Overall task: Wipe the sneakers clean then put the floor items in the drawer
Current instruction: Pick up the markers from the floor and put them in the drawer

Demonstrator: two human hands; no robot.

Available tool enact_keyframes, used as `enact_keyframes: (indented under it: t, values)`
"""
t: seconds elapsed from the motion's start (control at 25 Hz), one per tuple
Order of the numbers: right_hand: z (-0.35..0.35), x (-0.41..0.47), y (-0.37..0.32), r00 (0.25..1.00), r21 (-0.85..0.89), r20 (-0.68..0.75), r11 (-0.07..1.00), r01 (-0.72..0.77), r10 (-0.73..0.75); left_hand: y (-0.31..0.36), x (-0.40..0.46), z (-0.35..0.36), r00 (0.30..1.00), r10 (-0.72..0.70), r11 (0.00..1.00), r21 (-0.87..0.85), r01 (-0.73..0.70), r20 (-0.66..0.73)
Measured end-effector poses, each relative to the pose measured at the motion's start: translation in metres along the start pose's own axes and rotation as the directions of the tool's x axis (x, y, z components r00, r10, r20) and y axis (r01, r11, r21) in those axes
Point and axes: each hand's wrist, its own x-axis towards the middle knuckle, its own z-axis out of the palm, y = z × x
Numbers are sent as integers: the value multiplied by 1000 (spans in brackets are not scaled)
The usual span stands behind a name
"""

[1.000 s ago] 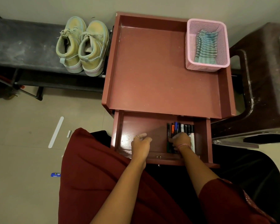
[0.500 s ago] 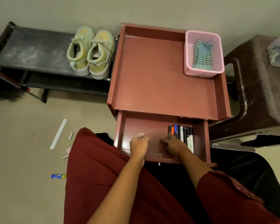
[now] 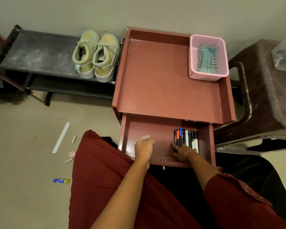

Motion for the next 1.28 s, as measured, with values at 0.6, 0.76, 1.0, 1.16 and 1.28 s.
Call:
enact_keyframes:
  t: [0.6,0.76,1.0,1.16,1.28]
  values:
    - [-49,-50,-53,947,178,-204,941,287,-250,32,-27,-35,1000,-1,958,-285,5,15]
    - [-75,-85,-96,873,142,-347,901,409,-342,46,-44,-55,998,16,896,-444,10,53]
    - [-114,-137,-177,730,202,-517,766,611,-446,78,-49,-126,986,163,722,-685,-102,25]
    - [-129,-157,-256,657,141,-511,700,700,-555,78,-34,-206,970,186,657,-715,-239,-154]
    - [-130,-159,-316,629,93,-458,670,736,-628,61,-15,-265,947,150,679,-667,-309,-285]
